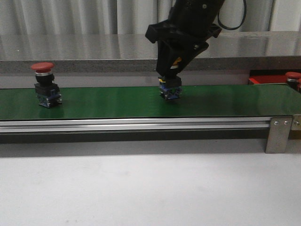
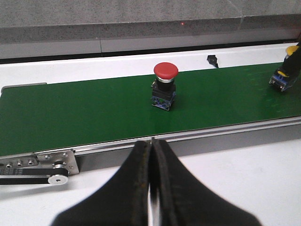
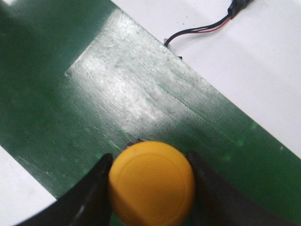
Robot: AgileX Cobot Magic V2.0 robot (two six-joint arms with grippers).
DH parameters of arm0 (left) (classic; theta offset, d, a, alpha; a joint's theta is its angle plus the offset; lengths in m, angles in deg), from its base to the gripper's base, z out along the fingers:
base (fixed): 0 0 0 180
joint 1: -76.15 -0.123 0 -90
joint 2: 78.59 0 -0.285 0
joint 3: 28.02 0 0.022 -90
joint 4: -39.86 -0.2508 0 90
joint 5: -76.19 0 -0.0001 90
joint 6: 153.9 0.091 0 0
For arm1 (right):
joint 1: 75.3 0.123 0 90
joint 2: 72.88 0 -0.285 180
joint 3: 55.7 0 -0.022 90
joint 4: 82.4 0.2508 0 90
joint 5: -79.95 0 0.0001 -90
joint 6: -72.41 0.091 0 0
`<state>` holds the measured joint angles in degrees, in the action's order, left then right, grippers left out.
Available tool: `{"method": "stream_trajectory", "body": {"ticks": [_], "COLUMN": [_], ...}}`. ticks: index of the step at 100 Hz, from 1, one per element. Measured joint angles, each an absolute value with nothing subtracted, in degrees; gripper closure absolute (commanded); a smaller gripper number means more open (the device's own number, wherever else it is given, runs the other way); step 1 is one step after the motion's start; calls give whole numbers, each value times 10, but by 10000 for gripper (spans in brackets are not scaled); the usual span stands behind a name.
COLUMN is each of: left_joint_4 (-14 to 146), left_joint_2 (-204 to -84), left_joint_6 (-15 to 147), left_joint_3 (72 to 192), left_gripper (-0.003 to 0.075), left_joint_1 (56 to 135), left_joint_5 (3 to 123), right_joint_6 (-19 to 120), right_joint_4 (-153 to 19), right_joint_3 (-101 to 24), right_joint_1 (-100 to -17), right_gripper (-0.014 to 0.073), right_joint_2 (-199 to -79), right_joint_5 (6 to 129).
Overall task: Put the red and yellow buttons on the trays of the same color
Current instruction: 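Close the right gripper on the yellow button and lift it, then lower the yellow button into the yellow tray and release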
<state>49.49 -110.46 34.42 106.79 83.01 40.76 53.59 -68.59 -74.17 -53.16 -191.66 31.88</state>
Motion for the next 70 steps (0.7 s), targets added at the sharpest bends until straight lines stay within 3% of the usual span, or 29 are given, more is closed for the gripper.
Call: {"method": "stream_trajectory", "body": {"ticks": [35, 70], "left_joint_4": [495, 495], "left_joint_2": [-1105, -1105], "left_joint_6": [344, 344], "left_joint_3": [1068, 1068], "left_gripper": [739, 739], "left_joint_1": [830, 830], "left_joint_5": [408, 408], "right_joint_6": [637, 704], "right_joint_4": [-721, -773], "right_joint_3": [-628, -463], "right_joint_1": [-546, -649], "right_gripper": [380, 380], "right_joint_2": [-1790, -1638], "right_joint_5": [369, 388]}}
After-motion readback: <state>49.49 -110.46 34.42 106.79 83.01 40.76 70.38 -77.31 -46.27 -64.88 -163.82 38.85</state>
